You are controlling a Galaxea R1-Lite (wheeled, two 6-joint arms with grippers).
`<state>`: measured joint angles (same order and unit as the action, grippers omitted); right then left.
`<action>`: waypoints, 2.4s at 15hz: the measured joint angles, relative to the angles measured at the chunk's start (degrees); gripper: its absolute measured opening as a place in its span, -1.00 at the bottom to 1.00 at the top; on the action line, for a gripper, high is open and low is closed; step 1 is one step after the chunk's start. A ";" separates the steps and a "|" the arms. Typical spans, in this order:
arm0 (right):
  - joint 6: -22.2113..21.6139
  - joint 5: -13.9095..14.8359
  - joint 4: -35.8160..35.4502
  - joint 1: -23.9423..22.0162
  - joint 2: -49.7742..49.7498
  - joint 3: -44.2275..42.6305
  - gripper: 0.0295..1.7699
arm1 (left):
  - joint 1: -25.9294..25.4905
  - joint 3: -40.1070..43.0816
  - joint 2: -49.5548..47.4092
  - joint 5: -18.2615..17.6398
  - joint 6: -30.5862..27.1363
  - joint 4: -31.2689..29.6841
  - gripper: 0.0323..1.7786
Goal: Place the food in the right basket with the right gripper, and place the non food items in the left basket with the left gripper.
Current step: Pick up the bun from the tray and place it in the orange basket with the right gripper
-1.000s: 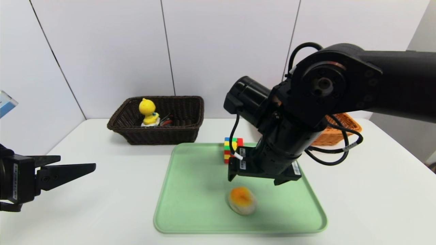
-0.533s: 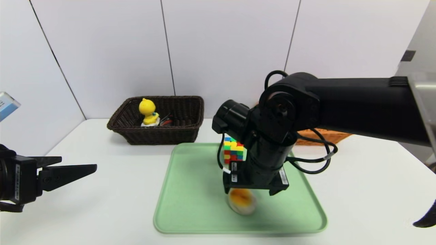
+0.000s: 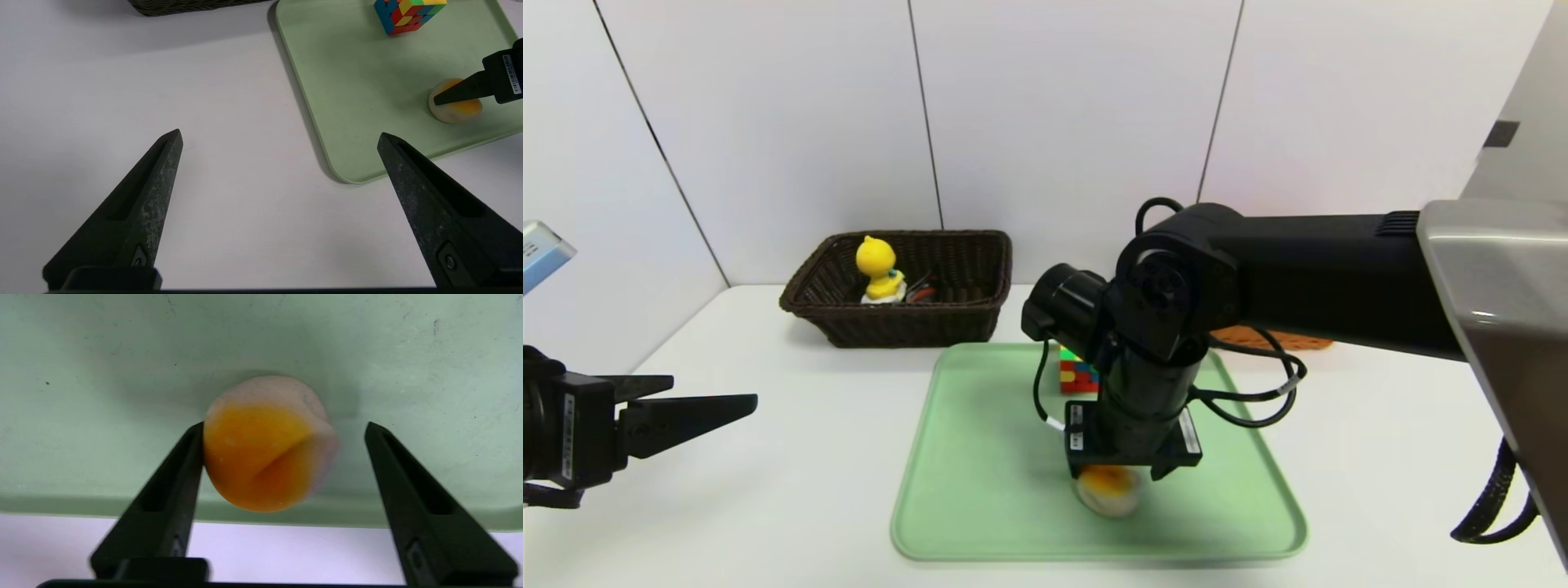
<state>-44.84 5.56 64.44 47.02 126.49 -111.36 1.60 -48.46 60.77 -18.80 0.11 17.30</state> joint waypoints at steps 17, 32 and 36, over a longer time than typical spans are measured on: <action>0.72 1.07 -3.45 -1.33 -7.47 -0.41 -0.96 | 0.07 0.09 -0.50 0.00 -0.04 0.34 0.90; 8.11 2.49 -31.59 -31.87 -11.67 -0.29 -0.96 | 0.24 1.19 -0.60 0.00 -0.04 0.06 0.90; 8.20 2.71 -31.59 -36.22 -8.06 -0.10 -0.96 | 0.30 0.83 0.22 0.00 -0.04 -0.35 0.90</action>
<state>-36.63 8.27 32.85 10.80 118.43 -111.46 1.90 -47.63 60.99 -18.80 0.07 16.94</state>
